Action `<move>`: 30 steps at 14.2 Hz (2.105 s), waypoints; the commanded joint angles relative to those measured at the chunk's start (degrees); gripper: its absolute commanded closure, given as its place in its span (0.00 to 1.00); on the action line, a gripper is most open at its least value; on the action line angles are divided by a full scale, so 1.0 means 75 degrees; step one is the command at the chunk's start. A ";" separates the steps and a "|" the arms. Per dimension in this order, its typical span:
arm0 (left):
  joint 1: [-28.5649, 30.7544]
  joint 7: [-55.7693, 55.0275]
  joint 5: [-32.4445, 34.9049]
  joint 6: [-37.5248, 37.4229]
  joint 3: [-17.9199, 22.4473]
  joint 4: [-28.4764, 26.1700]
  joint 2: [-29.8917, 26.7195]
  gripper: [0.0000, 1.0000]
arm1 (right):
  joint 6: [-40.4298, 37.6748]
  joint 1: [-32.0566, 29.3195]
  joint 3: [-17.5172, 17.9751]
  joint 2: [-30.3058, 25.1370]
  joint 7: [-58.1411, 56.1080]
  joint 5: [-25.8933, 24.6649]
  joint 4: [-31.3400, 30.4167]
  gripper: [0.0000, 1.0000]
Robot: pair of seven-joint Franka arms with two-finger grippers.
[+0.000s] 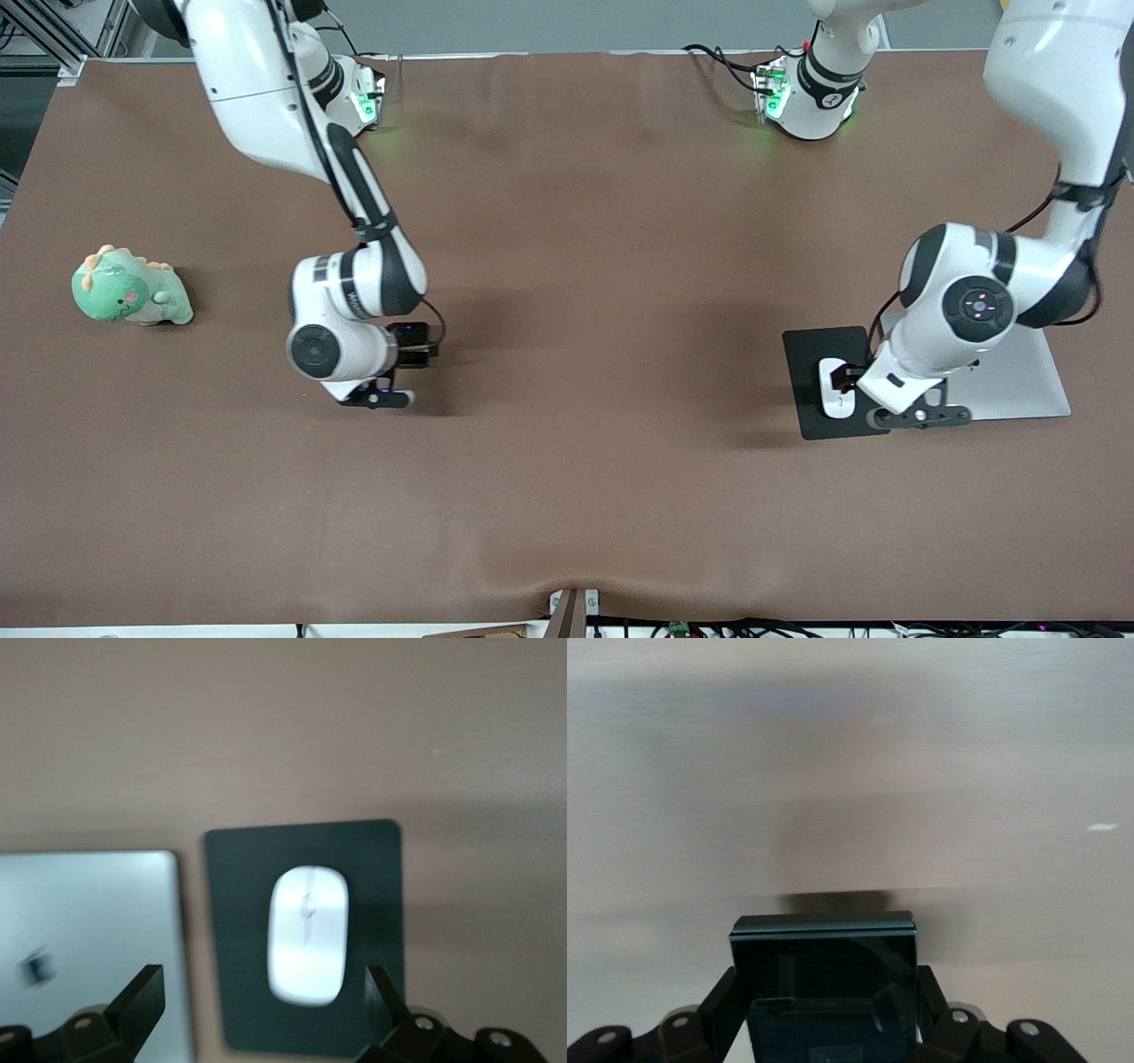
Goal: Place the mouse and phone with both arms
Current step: 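Open the left gripper and lift away while the right gripper carries the phone, then lower the phone beside the green plush with the right gripper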
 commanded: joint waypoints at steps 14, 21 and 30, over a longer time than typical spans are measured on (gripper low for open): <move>0.0835 0.1678 -0.2304 -0.4060 -0.0031 0.2762 -0.2029 0.00 | 0.0068 -0.0660 -0.1988 -0.0800 -0.3605 0.0030 -0.1498 1.00; 0.0264 0.2030 -0.2634 -0.4494 0.0482 0.2296 -0.3048 0.00 | 0.0993 -0.0777 -0.2412 -0.0765 -0.4404 0.0018 -0.2319 1.00; -0.1684 0.2288 -0.2657 -0.4752 0.2536 0.1942 -0.3484 0.00 | 0.1287 -0.0977 -0.2412 -0.0788 -0.4792 0.0077 -0.2742 0.00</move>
